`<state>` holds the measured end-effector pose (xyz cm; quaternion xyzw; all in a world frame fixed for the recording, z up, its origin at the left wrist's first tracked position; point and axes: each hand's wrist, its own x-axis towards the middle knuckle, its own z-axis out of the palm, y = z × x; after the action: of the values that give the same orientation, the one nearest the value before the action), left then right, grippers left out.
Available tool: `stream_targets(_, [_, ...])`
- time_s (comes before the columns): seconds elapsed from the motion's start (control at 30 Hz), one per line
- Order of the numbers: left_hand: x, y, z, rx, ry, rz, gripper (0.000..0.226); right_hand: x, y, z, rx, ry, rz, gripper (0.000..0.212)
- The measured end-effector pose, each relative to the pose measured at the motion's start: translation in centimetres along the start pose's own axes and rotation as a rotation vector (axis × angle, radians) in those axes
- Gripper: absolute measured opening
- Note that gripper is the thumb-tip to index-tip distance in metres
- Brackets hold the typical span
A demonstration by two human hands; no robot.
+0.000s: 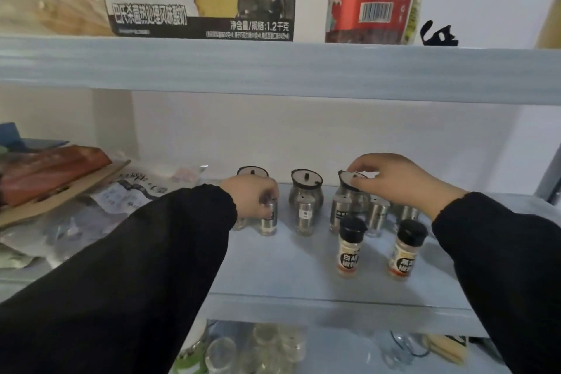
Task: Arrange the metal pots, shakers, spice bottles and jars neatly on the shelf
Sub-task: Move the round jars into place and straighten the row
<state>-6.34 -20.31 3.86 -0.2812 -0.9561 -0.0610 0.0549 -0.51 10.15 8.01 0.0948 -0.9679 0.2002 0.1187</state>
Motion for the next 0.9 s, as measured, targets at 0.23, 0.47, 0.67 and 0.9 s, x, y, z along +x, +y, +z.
stream_targets(0.23, [1.2,-0.4,1.3,-0.022,0.065,0.006,0.027,-1.0,0.0,0.0,-0.012,-0.003,0.037,0.031])
stream_targets(0.47, [1.5,-0.8,1.7,-0.079,0.089,0.006,0.032,-1.6,-0.2,-0.1,-0.020,-0.012,0.045,0.032])
stream_targets(0.67, [0.0,-3.6,-1.6,-0.171,0.150,-0.133,0.037,-1.8,-0.1,-1.0,-0.022,0.031,0.032,0.023])
stream_targets(0.9, [-1.3,-5.4,-0.2,-0.110,0.071,-0.214,0.027,-1.6,0.3,-1.3,-0.046,0.045,0.045,0.024])
